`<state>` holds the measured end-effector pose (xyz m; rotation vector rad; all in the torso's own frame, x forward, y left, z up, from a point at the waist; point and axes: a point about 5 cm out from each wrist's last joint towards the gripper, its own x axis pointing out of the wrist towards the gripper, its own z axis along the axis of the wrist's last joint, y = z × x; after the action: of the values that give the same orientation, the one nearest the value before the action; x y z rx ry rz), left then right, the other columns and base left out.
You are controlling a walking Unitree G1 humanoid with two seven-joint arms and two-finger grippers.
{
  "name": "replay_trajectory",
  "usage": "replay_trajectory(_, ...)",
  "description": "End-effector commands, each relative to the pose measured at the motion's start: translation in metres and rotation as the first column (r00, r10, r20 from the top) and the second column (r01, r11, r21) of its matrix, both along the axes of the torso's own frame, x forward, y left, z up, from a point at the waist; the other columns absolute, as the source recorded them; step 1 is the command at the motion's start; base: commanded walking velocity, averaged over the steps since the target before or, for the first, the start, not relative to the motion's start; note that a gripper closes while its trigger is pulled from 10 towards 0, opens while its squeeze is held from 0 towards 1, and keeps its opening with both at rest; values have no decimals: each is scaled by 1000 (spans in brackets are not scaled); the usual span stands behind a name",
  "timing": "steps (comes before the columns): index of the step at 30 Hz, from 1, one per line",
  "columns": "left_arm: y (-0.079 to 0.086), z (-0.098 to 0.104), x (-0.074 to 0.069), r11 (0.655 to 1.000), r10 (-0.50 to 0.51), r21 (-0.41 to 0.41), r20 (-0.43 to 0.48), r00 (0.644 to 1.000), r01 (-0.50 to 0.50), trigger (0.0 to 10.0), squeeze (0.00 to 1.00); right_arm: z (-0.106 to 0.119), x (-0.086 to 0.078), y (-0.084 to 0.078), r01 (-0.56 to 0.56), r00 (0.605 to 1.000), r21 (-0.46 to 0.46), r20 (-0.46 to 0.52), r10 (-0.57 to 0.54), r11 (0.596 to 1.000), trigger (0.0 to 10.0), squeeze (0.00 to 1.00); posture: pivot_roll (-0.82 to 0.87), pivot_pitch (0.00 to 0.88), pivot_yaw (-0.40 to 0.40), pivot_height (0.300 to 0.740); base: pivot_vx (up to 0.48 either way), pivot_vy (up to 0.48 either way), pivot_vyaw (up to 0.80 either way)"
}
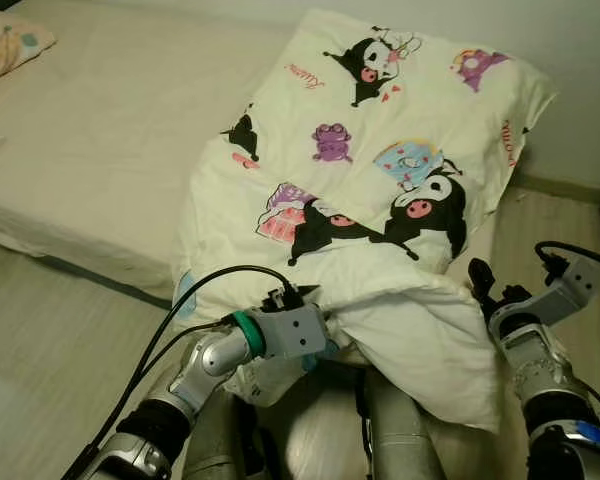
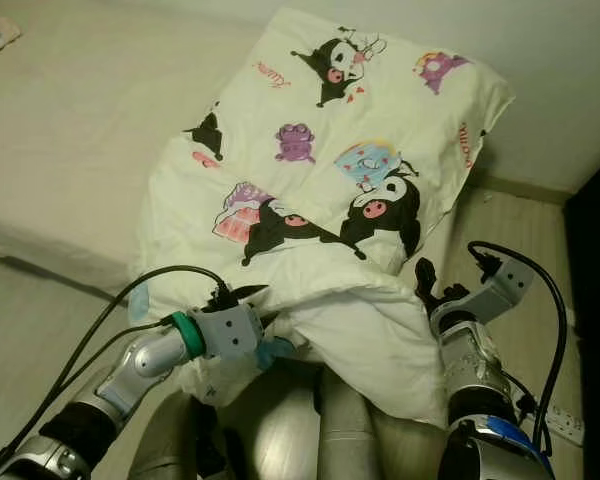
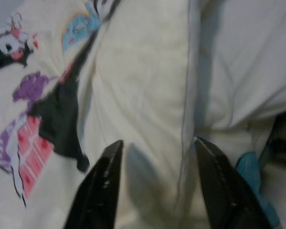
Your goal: Clean up the room
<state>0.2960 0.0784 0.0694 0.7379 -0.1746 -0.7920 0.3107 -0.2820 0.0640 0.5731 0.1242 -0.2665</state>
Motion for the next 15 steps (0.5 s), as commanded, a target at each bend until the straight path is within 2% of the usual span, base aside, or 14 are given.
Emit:
replay_trajectory(1, 14, -14, -1, 996, 73, 49, -25, 997, -72, 10000, 1000, -5, -6, -1, 13, 1000, -6, -16, -13, 1000, 10000, 0, -199, 192, 154, 625, 0, 0, 0)
replay_trajectory(3, 28, -15, 2, 988, 141, 59, -11, 990, -140, 10000, 1000, -6, -8, -3, 17, 1000, -14, -18, -17, 1000, 10000, 0, -201, 198, 154, 625, 0, 0, 0)
replay_trajectory(7, 40, -17, 5, 976, 203, 75, 4, 979, -202, 10000, 1000, -6, -10, -6, 25, 999, -27, -22, -26, 999, 10000, 0, -202, 203, 153, 625, 0, 0, 0)
replay_trajectory(9, 41, -18, 5, 974, 211, 82, 8, 977, -211, 10000, 1000, -6, -10, -7, 28, 999, -30, -22, -29, 999, 10000, 0, -202, 203, 153, 625, 0, 0, 0)
replay_trajectory(12, 48, -20, 8, 953, 290, 84, 35, 957, -292, 10000, 1000, -1, -9, -10, 36, 999, -35, 0, -36, 999, 10000, 0, -208, 223, 158, 625, 0, 0, 0)
replay_trajectory(14, 48, -20, 8, 953, 290, 84, 35, 957, -292, 10000, 1000, -1, -9, -10, 36, 999, -35, 0, -36, 999, 10000, 0, -208, 223, 158, 625, 0, 0, 0)
replay_trajectory(15, 47, -20, 9, 949, 303, 77, 40, 952, -305, 10000, 0, 1, -9, -10, 37, 999, -36, 8, -37, 999, 10000, 0, -210, 228, 161, 625, 0, 0, 0)
